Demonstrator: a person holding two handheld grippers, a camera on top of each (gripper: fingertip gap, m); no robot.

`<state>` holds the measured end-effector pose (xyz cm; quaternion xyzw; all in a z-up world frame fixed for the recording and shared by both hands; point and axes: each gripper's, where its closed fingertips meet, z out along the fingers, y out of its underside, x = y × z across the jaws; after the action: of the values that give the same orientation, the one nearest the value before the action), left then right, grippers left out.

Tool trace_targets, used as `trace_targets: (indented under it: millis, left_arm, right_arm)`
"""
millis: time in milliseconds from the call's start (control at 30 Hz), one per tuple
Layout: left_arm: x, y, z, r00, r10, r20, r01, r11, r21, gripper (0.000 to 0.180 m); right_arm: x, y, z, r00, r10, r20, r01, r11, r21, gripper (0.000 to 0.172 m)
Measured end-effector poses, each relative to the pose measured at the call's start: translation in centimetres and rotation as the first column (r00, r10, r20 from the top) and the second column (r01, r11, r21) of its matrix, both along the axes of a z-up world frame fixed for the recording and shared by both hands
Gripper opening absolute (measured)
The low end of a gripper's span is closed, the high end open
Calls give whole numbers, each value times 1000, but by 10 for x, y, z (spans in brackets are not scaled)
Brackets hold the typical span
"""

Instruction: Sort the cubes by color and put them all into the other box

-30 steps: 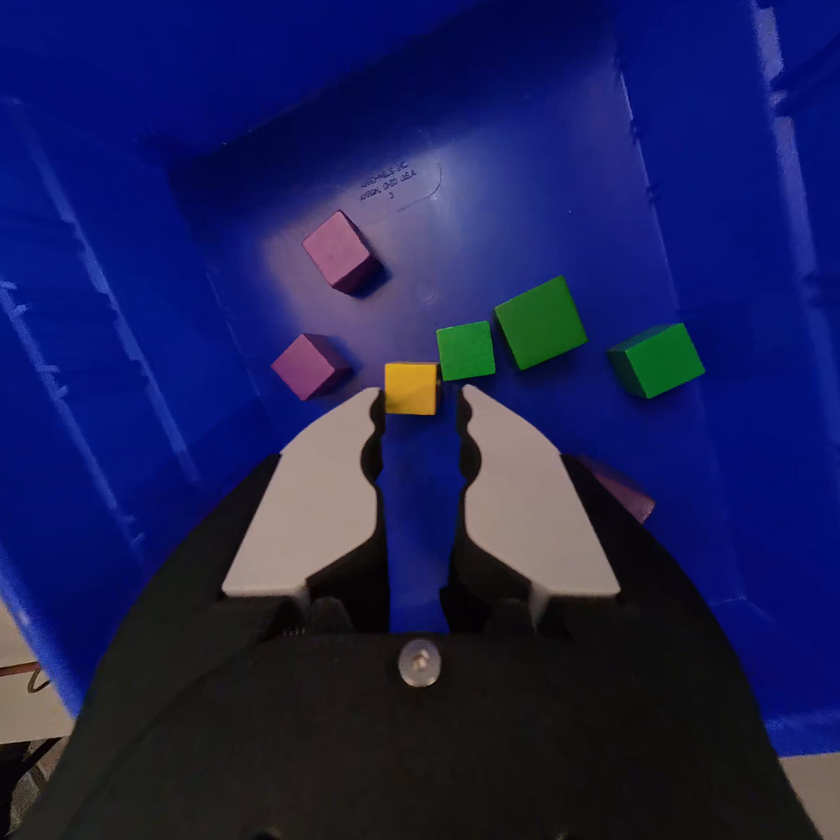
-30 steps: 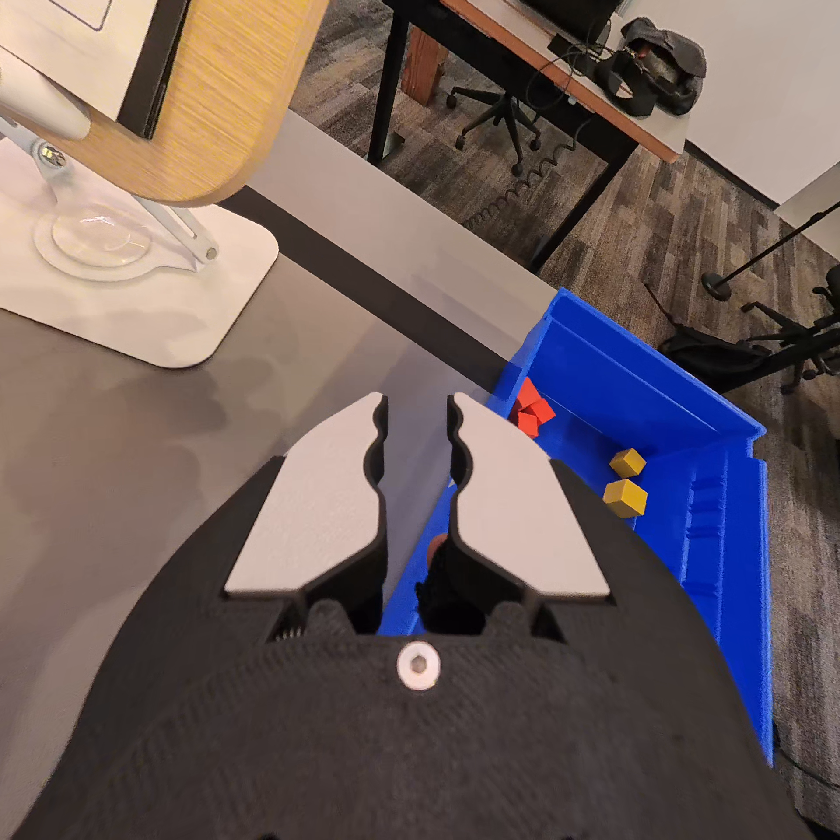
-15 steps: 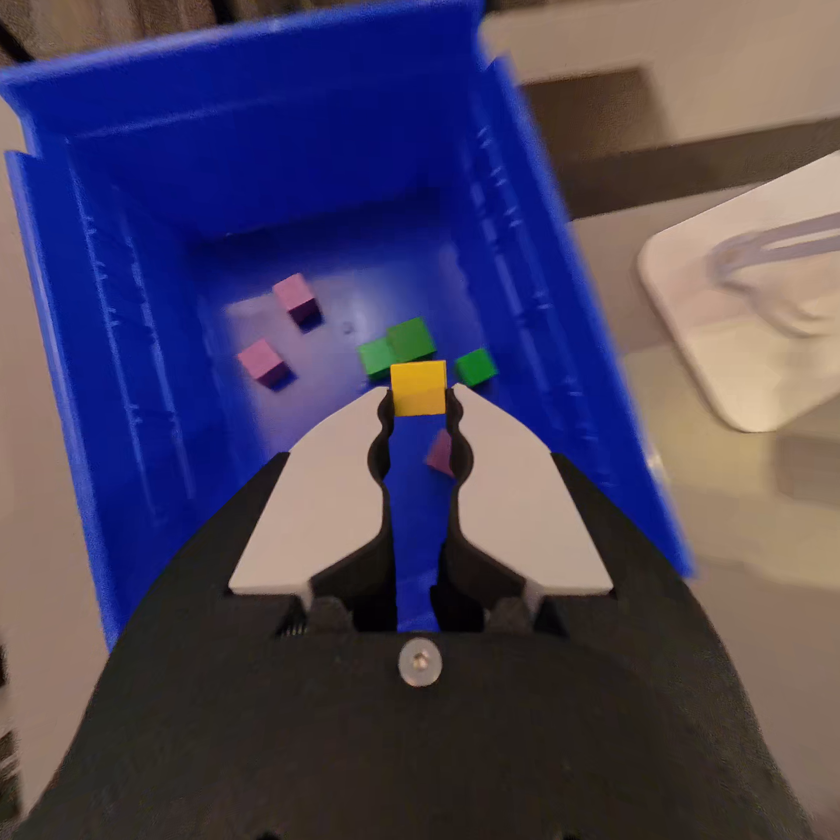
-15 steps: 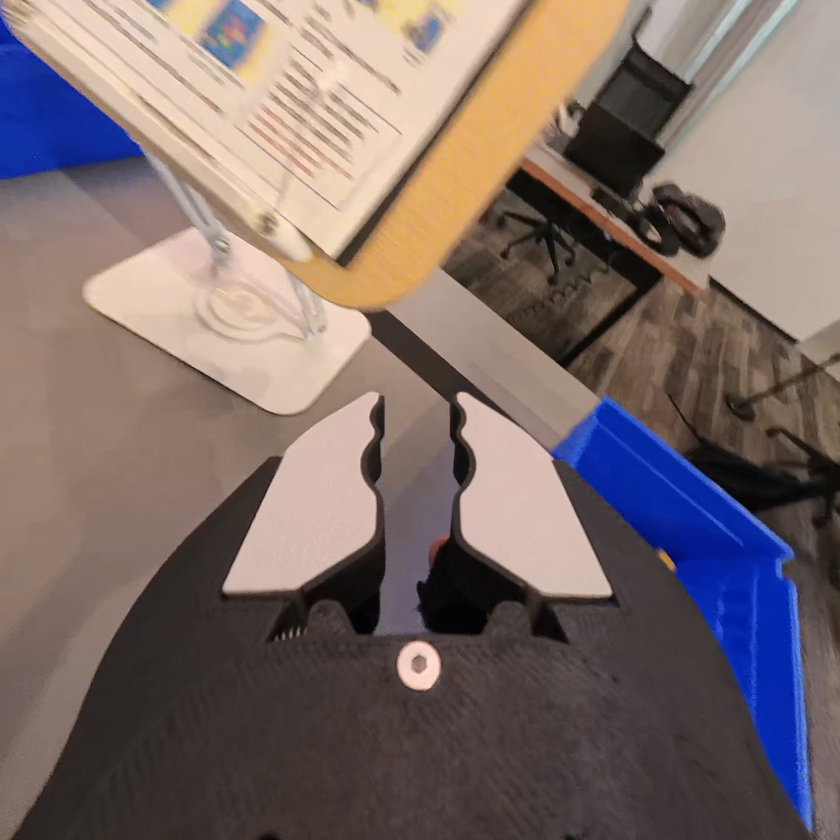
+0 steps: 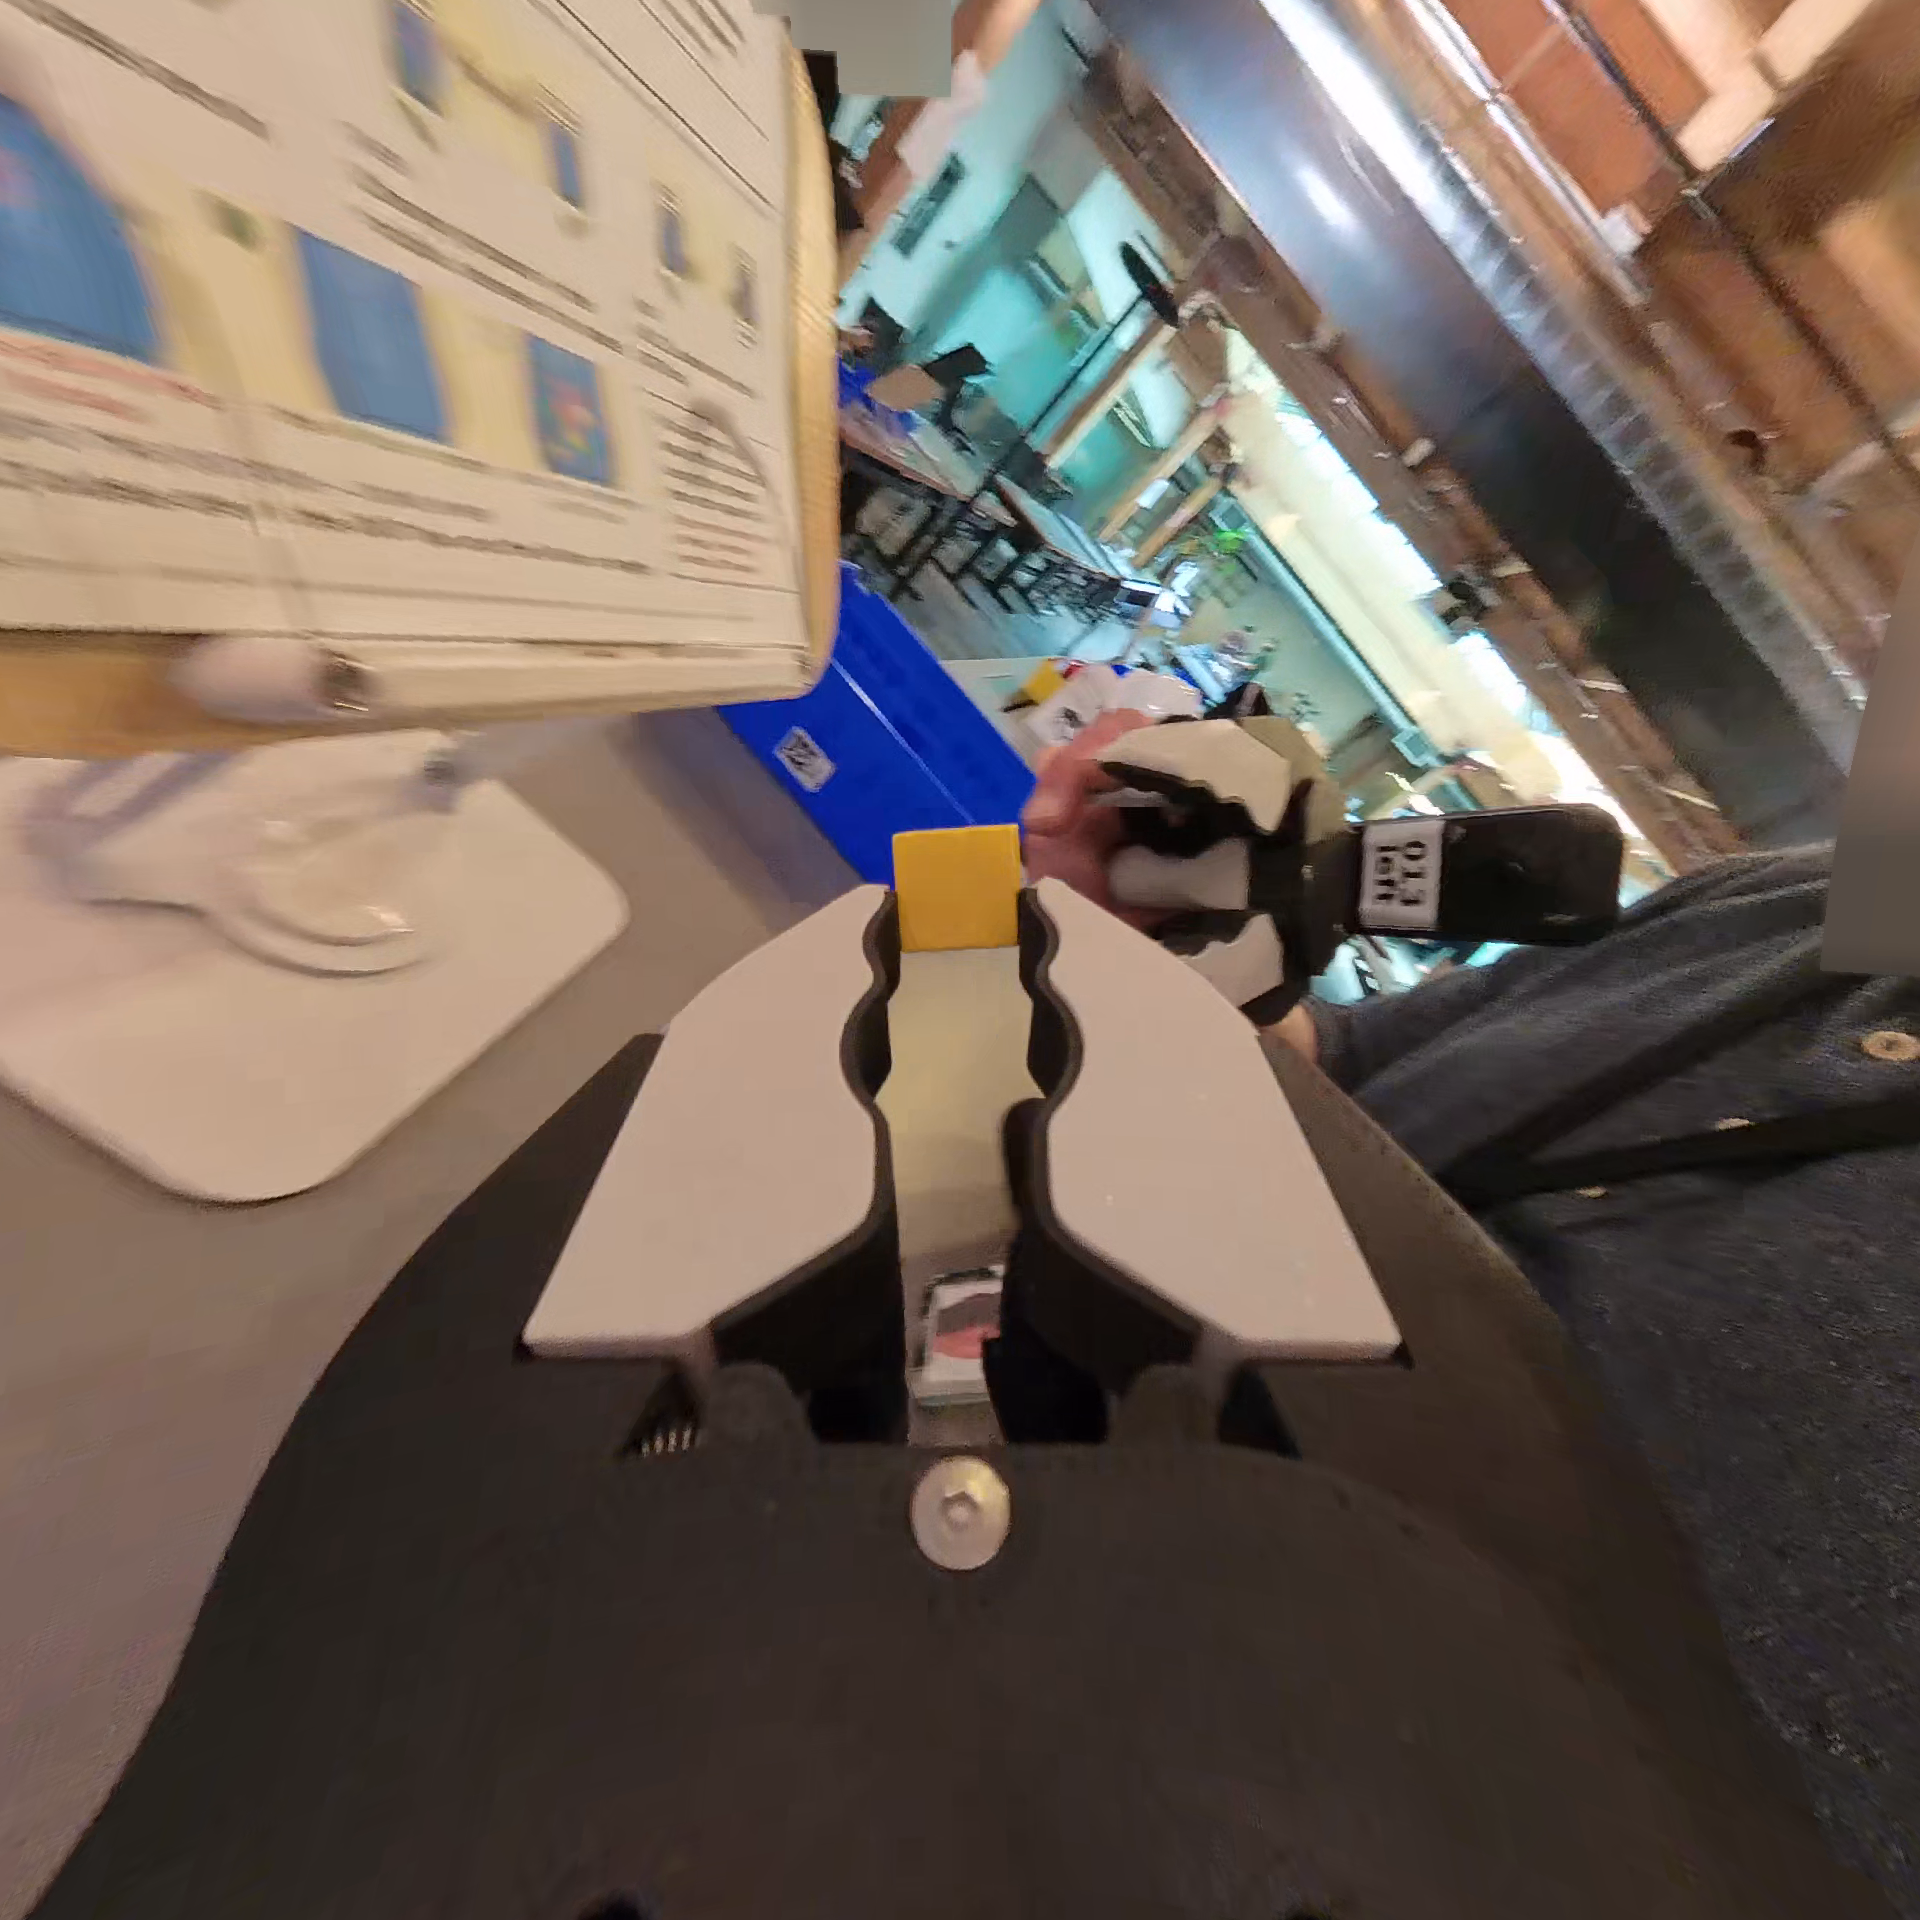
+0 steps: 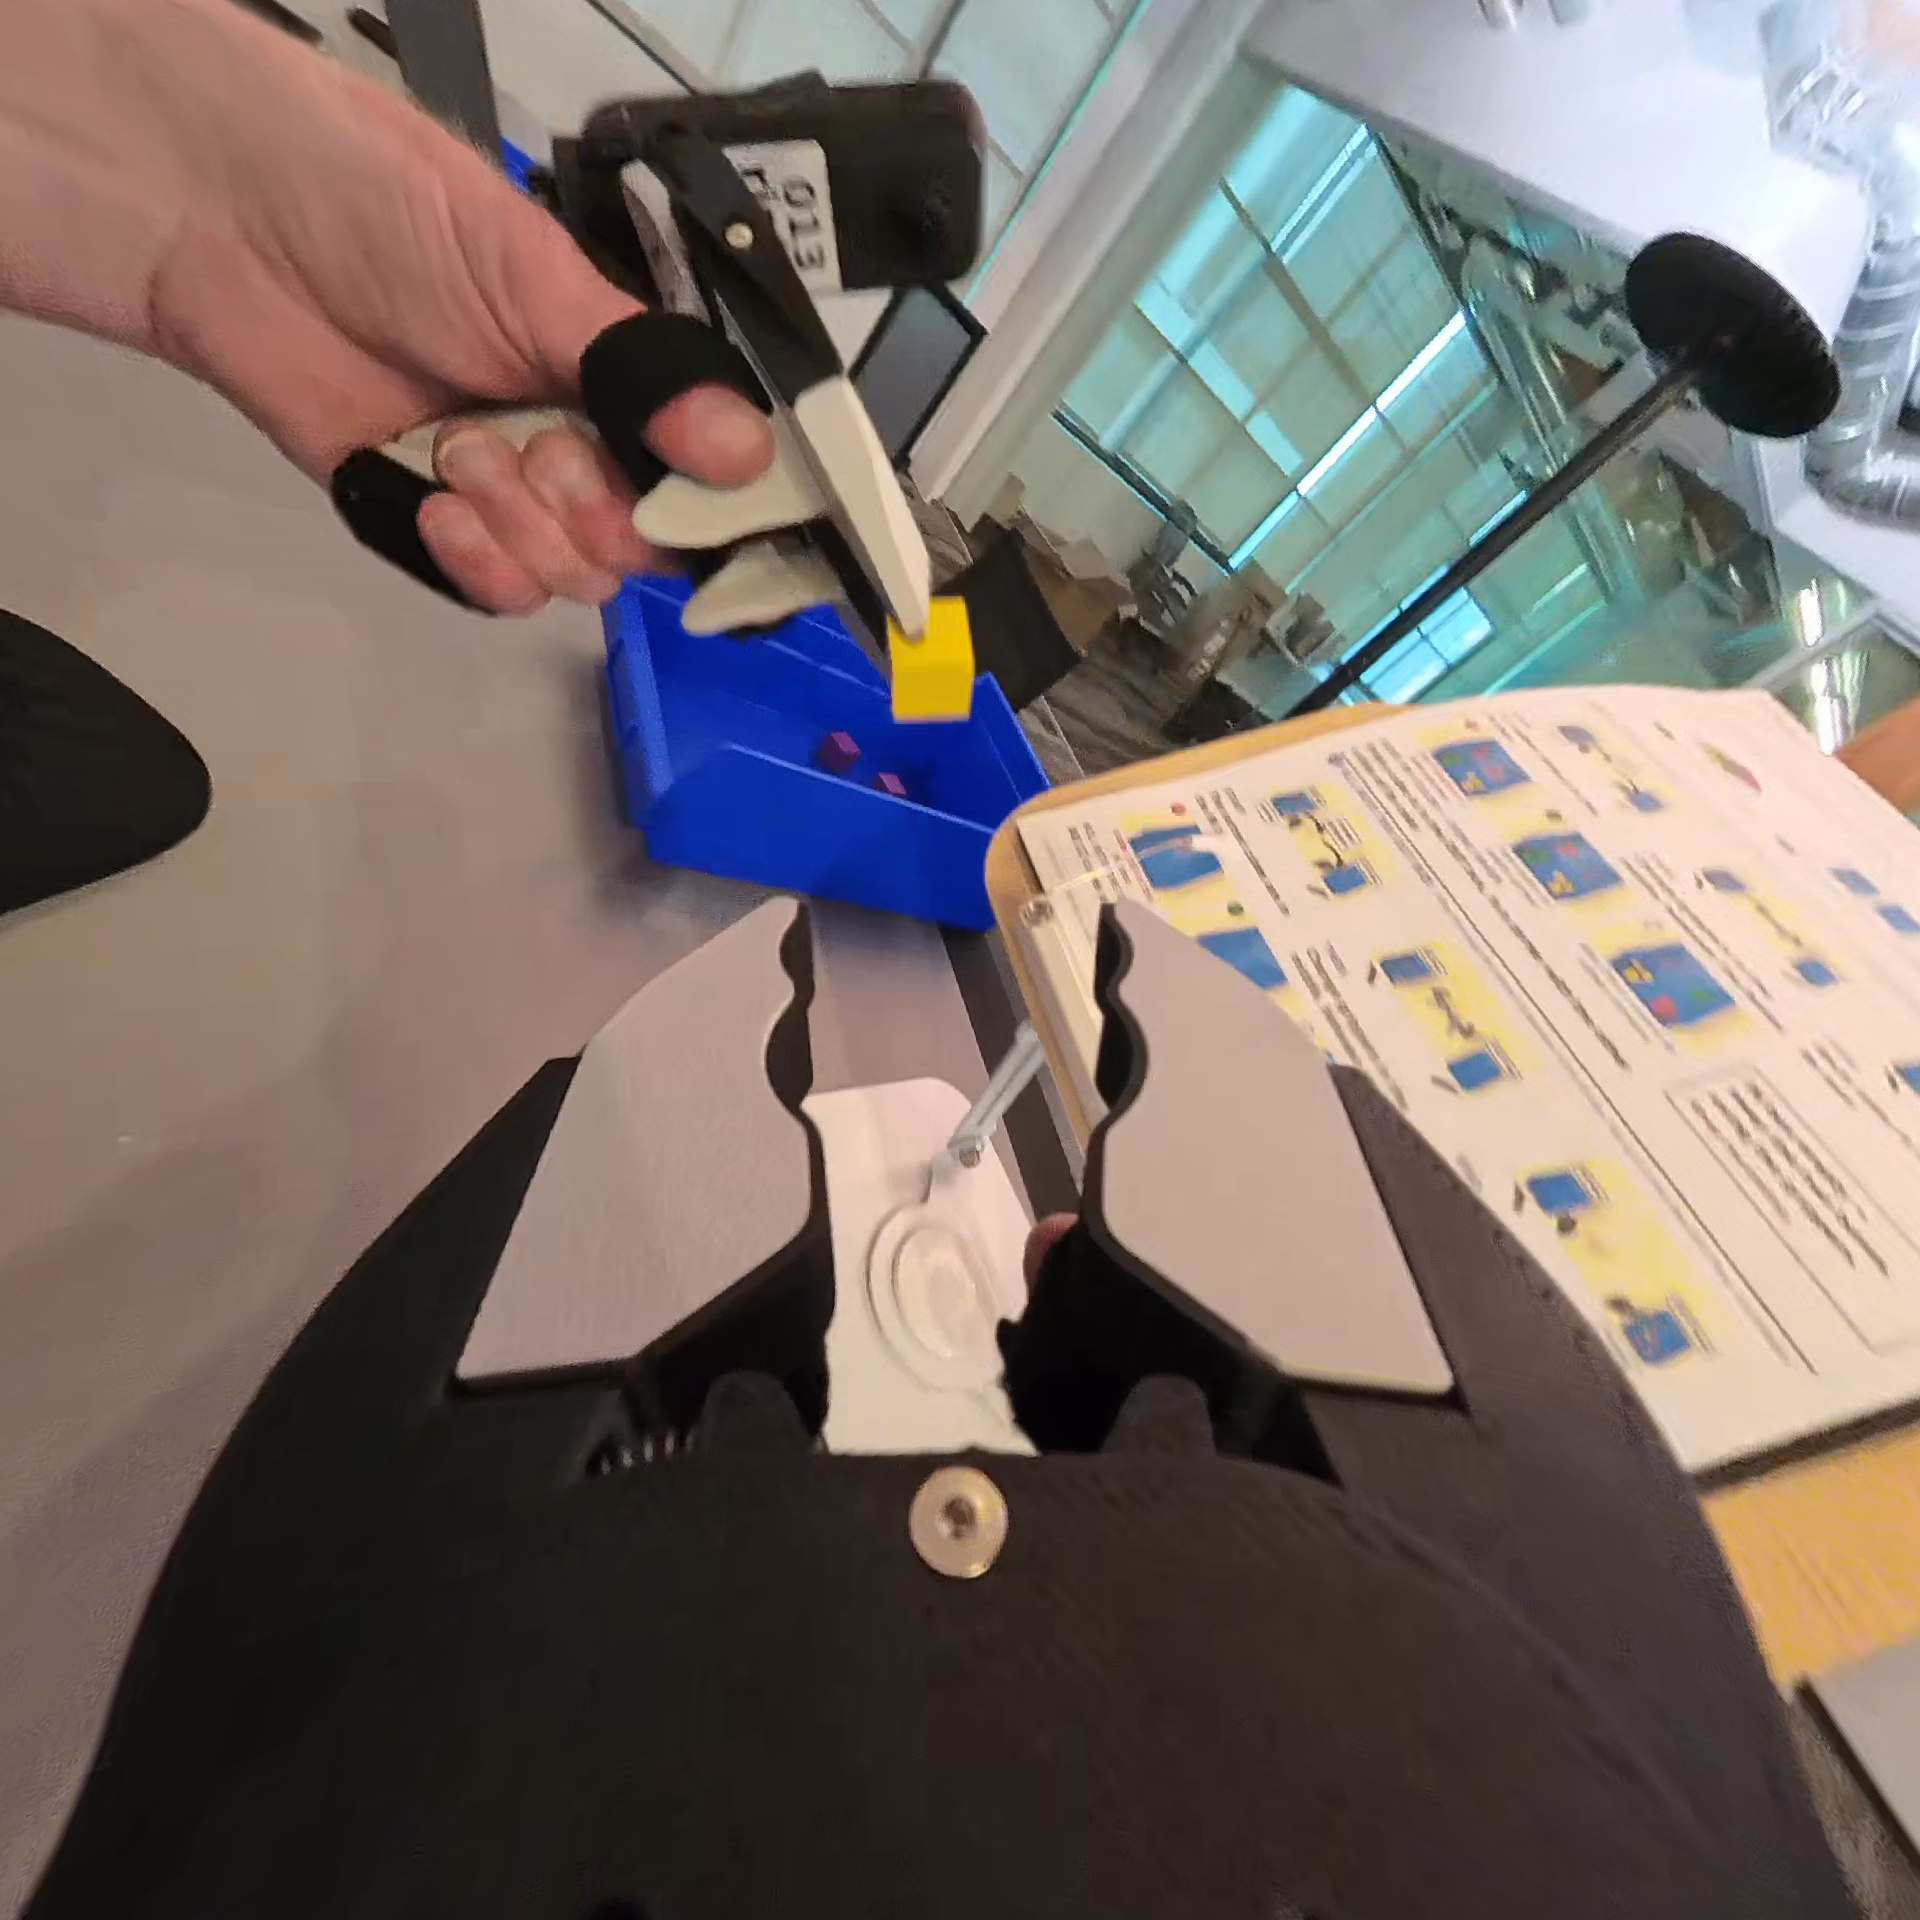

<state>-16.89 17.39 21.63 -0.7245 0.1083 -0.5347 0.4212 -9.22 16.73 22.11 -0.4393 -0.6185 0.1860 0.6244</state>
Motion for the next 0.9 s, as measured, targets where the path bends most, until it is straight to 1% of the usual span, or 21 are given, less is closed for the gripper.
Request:
trace_targets:
  millis: [100, 233, 333, 367, 400, 433, 567, 800, 900]
  left_arm:
    - [36, -12, 1, 994, -85, 62, 86, 996, -13, 22]
    - [72, -24, 1, 976, -176, 126, 181, 983, -25, 22]
    - [93, -30, -2, 961, -233, 149, 241, 970, -39, 22]
    - [98, -31, -4, 958, -246, 149, 255, 966, -46, 22]
    - [103, -31, -6, 954, -257, 152, 268, 962, -54, 22]
    - [108, -32, -7, 949, -268, 165, 281, 958, -60, 22]
    - [124, -34, -5, 924, -318, 214, 338, 939, -62, 21]
    - [156, -32, 16, 851, -420, 316, 448, 894, -19, 22]
    - [163, -27, 23, 830, -442, 339, 469, 883, 4, 20]
  right_arm:
    - [-12, -7, -1, 1000, 26, 14, -27, 998, 53, 53]
    - [-14, -16, -7, 999, 27, 29, -29, 995, 92, 54]
    - [-8, -19, -10, 1000, -4, 13, 3, 994, 107, 45]
    - [-4, -17, -10, 999, -34, 1, 34, 993, 111, 38]
    - [1, -13, -9, 998, -68, -11, 69, 991, 118, 28]
    - [5, -13, -11, 997, -73, -6, 73, 990, 119, 27]
    - [22, -15, -9, 997, -81, -18, 82, 994, 75, 24]
    - [57, -13, 11, 986, -136, -92, 138, 990, 19, 23]
    - [71, -9, 18, 980, -167, -108, 169, 985, 16, 23]
